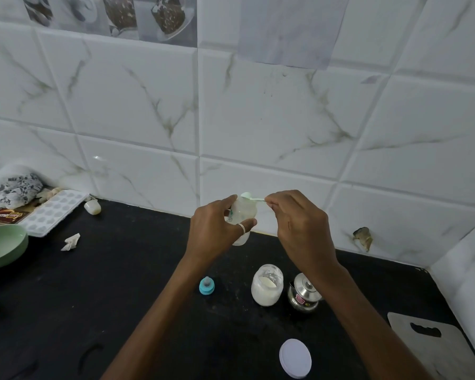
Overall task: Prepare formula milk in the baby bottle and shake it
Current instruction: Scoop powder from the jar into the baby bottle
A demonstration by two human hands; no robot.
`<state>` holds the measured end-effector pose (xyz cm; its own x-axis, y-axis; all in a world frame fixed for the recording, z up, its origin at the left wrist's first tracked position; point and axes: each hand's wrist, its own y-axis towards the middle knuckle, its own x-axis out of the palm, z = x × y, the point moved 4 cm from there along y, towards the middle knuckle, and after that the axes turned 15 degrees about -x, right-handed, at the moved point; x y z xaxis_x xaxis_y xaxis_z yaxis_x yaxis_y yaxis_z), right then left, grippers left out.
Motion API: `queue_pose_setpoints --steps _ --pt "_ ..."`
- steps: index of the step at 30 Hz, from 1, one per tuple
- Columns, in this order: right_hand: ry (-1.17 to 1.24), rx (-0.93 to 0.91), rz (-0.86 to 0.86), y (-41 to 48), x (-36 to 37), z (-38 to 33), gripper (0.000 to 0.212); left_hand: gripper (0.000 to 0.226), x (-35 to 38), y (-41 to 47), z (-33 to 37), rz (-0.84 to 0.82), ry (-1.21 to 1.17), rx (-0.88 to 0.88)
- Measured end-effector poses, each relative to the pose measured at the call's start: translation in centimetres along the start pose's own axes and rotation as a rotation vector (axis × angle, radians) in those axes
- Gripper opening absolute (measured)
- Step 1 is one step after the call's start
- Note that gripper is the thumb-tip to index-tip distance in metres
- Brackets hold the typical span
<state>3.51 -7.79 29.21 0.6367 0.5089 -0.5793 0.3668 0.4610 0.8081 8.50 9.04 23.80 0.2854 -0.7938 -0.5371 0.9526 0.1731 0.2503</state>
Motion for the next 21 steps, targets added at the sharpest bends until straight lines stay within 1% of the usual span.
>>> queue_pose_setpoints --steps 7,11,15,17,18,21 --pt "-0.034 -0.057 -0.048 -0.4 0.3 -0.1 0.026 0.07 0.0 0.1 -0.2 -0.01 0.019 -0.003" --pt "-0.023 -0.021 -0.001 -0.6 0.4 0.0 0.022 0.062 0.0 0.1 -0.2 0.001 0.025 0.004" --pt "0.006 0.053 0.067 -0.7 0.4 0.3 0.014 0.066 0.0 0.1 -0.3 -0.003 0.027 0.003" --pt "0.063 0.145 0.106 -0.9 0.4 0.7 0.011 0.068 0.1 0.0 -0.4 -0.012 0.03 0.007" --pt "0.109 0.221 0.13 -1.0 0.5 0.9 0.01 0.068 0.2 0.0 -0.4 -0.016 0.033 0.008" --pt "0.295 0.547 0.193 -1.8 0.9 2.1 0.012 0.065 0.3 -0.2 -0.5 -0.02 0.024 0.006"
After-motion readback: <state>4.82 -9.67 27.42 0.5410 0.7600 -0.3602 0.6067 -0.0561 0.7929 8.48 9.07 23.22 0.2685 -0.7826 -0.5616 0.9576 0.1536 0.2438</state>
